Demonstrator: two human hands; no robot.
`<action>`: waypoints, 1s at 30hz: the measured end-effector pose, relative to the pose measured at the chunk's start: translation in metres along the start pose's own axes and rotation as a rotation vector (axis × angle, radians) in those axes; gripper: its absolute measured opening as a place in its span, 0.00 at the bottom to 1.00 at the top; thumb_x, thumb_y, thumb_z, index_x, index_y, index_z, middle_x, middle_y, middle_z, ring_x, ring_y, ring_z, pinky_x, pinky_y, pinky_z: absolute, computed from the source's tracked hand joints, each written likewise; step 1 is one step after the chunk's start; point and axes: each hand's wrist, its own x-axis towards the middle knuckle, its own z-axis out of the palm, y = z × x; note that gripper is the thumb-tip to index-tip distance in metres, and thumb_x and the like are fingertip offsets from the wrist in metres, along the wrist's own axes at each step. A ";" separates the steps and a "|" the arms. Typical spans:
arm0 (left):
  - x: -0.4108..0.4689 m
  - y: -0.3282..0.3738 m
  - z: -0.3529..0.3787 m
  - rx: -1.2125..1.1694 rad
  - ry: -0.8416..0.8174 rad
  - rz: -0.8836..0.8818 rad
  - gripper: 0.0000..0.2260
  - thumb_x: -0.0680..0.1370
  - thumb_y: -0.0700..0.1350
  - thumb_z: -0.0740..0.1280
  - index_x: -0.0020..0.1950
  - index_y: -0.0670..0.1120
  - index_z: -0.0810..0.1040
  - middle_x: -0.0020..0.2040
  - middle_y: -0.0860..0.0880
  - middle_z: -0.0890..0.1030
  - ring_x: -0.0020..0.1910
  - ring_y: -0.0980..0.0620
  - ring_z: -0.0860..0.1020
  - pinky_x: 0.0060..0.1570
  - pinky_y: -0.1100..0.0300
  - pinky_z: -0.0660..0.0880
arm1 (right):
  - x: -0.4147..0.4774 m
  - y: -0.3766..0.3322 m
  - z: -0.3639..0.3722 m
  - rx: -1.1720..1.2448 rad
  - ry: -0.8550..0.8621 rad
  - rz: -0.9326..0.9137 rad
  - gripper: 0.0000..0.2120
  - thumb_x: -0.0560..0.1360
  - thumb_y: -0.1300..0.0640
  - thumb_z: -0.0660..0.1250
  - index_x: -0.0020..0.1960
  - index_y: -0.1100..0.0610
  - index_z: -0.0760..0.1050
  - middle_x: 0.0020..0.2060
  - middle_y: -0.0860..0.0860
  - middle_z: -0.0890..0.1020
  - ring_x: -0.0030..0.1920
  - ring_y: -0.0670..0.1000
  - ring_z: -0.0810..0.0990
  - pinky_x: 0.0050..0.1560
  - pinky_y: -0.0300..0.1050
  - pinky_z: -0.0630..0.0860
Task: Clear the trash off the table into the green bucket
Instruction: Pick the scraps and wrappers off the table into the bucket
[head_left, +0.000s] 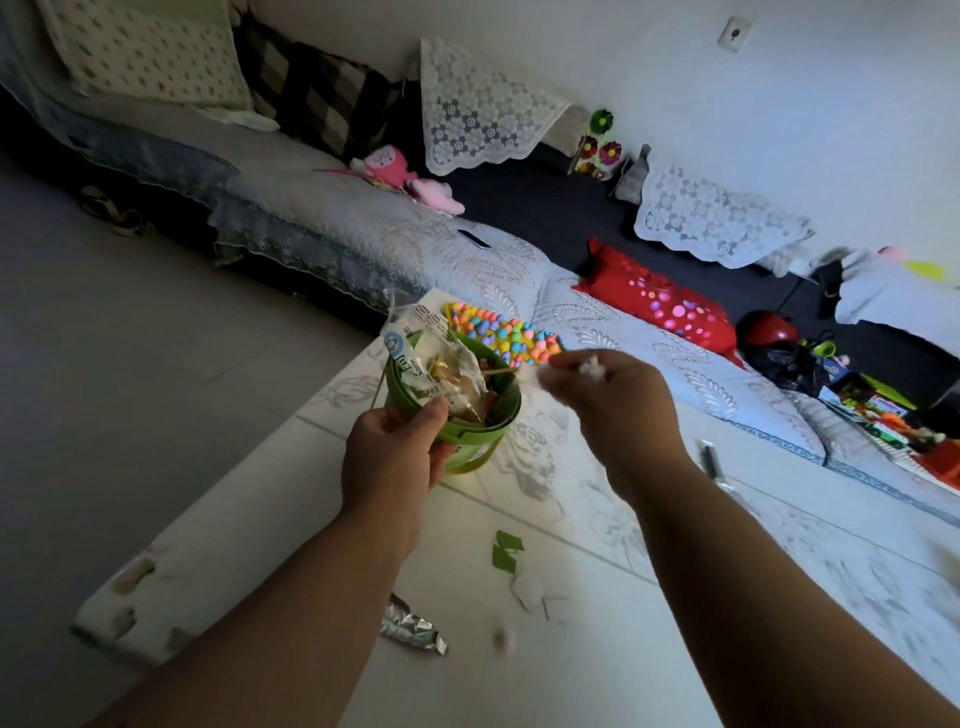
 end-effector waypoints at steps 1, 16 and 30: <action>0.000 0.000 0.000 0.004 -0.003 0.000 0.10 0.73 0.48 0.72 0.51 0.45 0.78 0.48 0.46 0.83 0.39 0.55 0.82 0.31 0.66 0.76 | 0.005 -0.008 0.005 -0.038 -0.008 -0.060 0.06 0.68 0.57 0.75 0.35 0.49 0.80 0.30 0.46 0.81 0.28 0.44 0.75 0.32 0.39 0.69; 0.005 -0.001 -0.003 -0.011 -0.033 -0.018 0.14 0.71 0.47 0.73 0.53 0.43 0.77 0.51 0.44 0.83 0.45 0.50 0.83 0.38 0.60 0.78 | 0.025 -0.031 0.058 -1.009 -0.539 -0.368 0.16 0.76 0.59 0.61 0.62 0.53 0.78 0.57 0.54 0.81 0.57 0.54 0.78 0.52 0.43 0.73; 0.001 0.002 -0.001 -0.011 -0.029 -0.022 0.11 0.73 0.46 0.72 0.52 0.44 0.77 0.49 0.46 0.82 0.42 0.52 0.82 0.41 0.59 0.79 | -0.007 -0.026 0.012 -0.581 -0.185 -0.349 0.25 0.70 0.70 0.57 0.60 0.51 0.78 0.56 0.46 0.82 0.57 0.45 0.79 0.57 0.33 0.70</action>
